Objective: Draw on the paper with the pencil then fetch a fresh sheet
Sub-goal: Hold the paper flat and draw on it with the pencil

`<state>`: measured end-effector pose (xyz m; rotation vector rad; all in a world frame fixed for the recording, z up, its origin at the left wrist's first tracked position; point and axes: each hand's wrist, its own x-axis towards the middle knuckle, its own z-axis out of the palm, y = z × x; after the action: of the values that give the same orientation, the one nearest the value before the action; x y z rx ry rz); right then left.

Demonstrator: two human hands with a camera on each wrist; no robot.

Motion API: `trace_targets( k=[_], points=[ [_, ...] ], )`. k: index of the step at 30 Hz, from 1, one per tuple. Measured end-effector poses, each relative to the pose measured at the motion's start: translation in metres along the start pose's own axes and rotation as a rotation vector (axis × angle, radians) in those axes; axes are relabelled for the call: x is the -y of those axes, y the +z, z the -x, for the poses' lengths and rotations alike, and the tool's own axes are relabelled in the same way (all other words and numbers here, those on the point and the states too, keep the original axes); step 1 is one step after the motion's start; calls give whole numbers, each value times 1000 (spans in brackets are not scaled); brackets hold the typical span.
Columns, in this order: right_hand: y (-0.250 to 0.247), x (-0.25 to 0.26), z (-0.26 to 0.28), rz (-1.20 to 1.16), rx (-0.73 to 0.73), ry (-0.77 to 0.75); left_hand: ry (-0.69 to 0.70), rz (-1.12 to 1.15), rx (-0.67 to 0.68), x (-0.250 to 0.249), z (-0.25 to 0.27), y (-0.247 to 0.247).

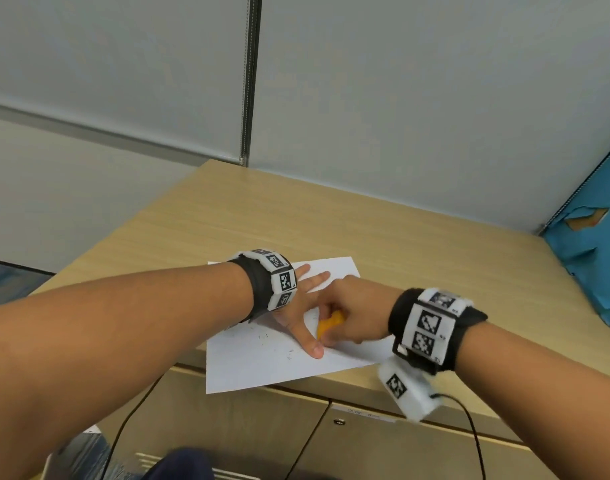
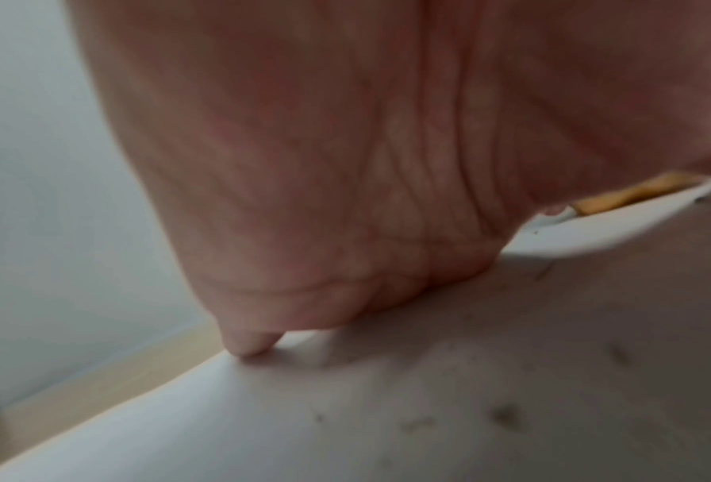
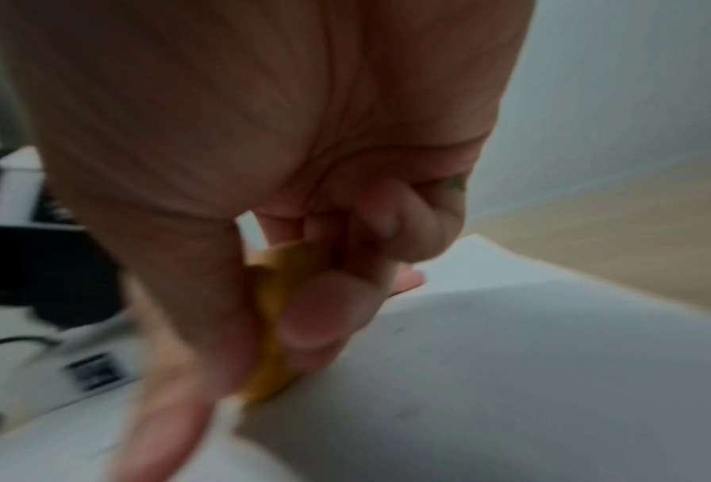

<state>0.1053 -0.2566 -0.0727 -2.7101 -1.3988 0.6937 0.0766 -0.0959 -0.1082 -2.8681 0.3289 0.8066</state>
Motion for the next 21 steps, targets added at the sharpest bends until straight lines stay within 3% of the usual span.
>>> trace_targets(
  k=[4,9,15,21],
  points=[
    [-12,-25,-13,68,-251,197,2,13,6,-1,-3,2],
    [7,5,-6,26,-104,28,-7,-25,50,-2,3,-4],
    [-13,-23,-12,34,-230,237,4,5,8,0,-2,1],
    [-11,-55,31,-212,-276,332,0,1,5,1,-4,1]
  ],
)
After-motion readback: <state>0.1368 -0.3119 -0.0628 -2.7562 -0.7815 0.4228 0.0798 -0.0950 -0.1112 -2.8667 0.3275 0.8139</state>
